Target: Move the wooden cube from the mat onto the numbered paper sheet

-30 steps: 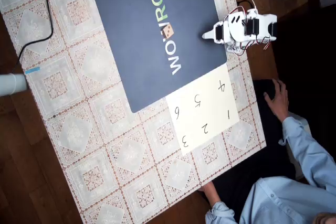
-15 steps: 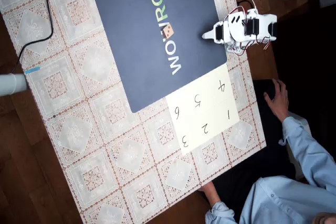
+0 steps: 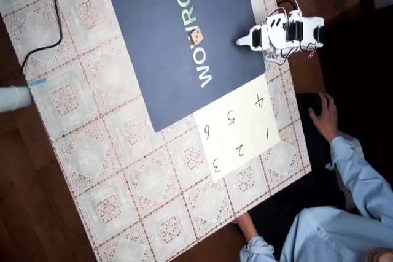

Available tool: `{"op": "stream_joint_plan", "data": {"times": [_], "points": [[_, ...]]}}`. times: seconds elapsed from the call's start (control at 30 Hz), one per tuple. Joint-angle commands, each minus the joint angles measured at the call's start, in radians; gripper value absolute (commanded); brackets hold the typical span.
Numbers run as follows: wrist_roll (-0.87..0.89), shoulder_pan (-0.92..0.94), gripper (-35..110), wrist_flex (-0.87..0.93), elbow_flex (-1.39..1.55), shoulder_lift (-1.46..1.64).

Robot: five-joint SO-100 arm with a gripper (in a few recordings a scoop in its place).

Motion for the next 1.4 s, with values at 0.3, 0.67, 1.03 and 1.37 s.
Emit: {"op": "stream_joint_plan", "data": {"times": [0.3,0.67,1.03,1.37], "points": [[-0.023,0.011,0,0.032,0.046,0.003],[-0.029,0.006,0,0.034,0.046,0.003],[-0.215,0.124,0,-0.074,-0.086,-0.288],[-0.138,0.293,18,-0.16,-0.638,-0.956]]}}
